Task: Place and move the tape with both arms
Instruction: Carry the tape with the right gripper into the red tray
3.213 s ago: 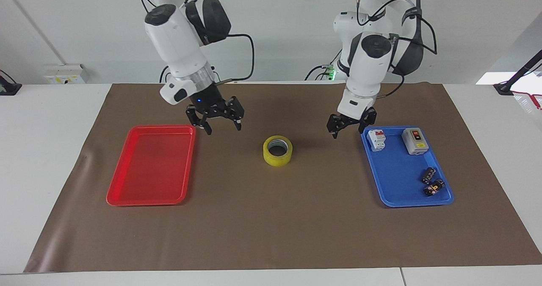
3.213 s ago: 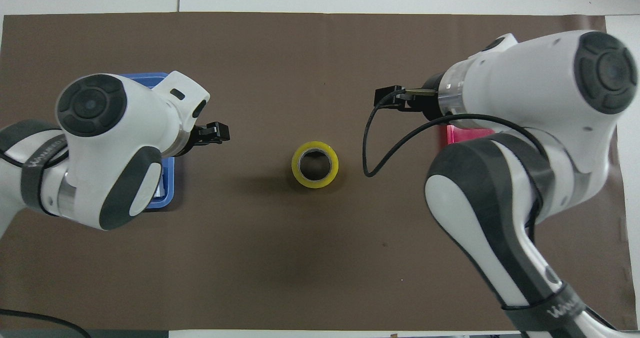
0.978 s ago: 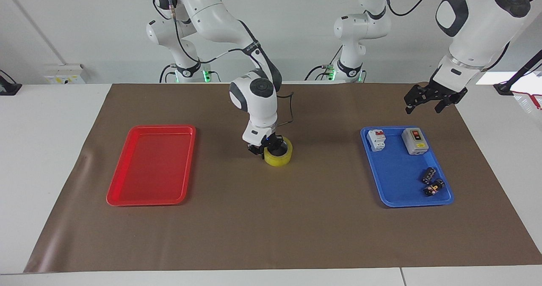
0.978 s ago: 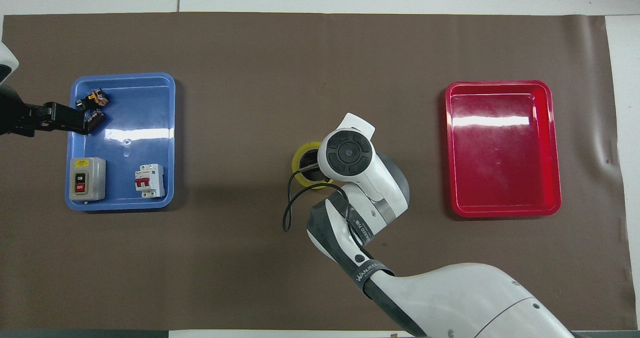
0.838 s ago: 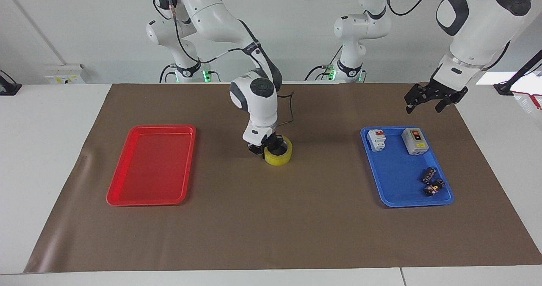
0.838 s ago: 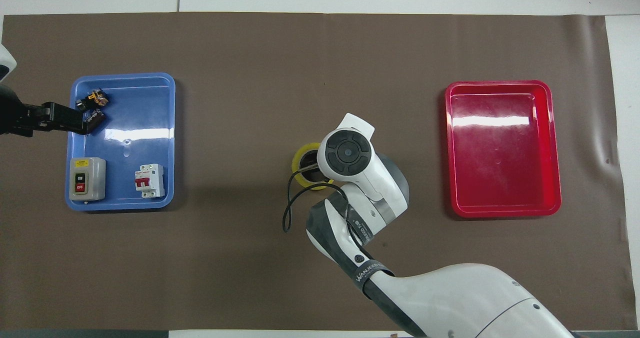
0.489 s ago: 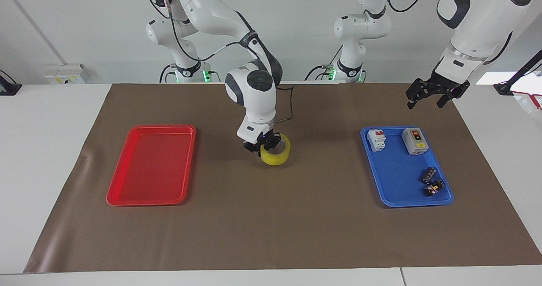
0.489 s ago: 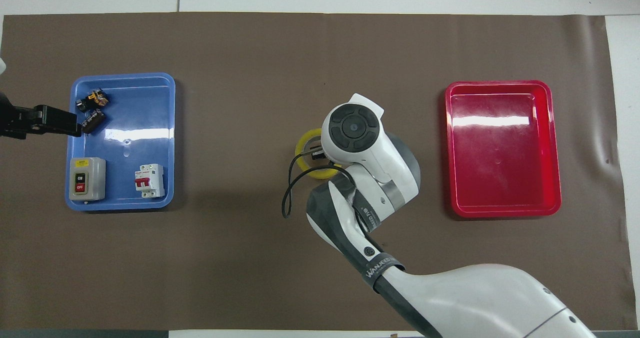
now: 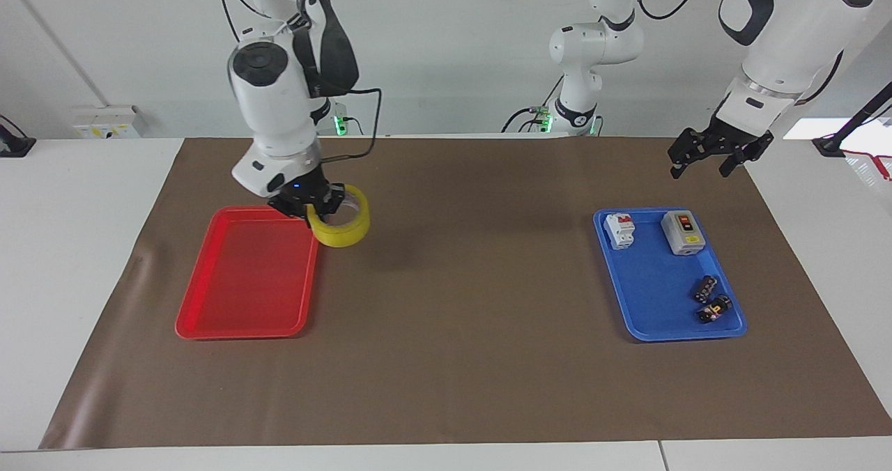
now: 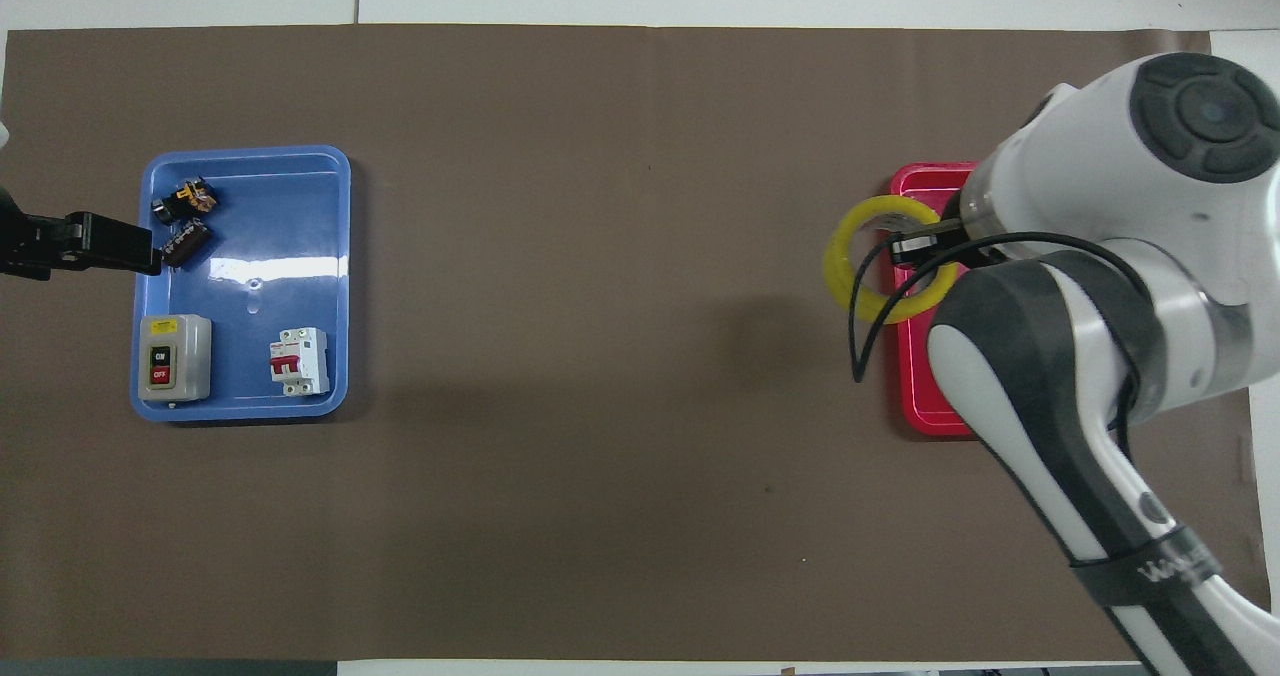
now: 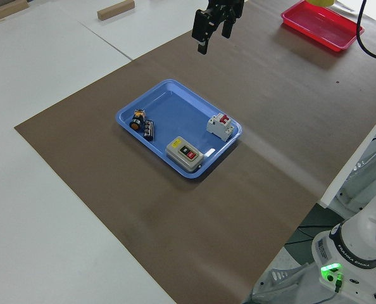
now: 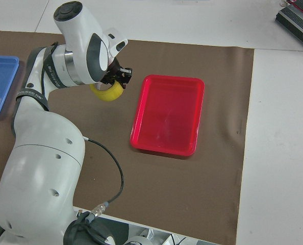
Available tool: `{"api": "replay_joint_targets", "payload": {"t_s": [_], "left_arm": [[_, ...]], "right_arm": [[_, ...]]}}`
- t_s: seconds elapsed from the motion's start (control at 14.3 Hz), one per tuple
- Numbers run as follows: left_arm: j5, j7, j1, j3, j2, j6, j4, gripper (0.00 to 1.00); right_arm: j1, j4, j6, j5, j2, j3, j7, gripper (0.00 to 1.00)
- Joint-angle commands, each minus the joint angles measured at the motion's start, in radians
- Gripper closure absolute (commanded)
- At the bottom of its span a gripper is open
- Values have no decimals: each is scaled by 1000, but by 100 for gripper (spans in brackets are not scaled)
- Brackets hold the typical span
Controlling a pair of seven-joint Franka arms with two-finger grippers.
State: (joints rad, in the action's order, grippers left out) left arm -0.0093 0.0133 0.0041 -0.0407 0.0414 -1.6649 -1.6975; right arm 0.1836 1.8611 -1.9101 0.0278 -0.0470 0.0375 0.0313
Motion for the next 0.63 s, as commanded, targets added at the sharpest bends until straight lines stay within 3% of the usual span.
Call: {"api": "replay_joint_targets", "payload": {"t_s": [0.0,0.21,0.35,0.56], "left_arm": [[18,8,5,-2,25,4,-24,0],[18,8,5,-2,25,5,-24,0],[18,8,5,-2,25,5,-24,0],[18,8,5,-2,25,4,-24,0]], "right_arm": [[-117,157,-128,15,53,-18,-143,100],[-237,341,-341,15,90,-18,-310,100],[-301,368,-385,15,70,-18,-384,100],[-320,386,-461,15,35,-18,-400,100]]}}
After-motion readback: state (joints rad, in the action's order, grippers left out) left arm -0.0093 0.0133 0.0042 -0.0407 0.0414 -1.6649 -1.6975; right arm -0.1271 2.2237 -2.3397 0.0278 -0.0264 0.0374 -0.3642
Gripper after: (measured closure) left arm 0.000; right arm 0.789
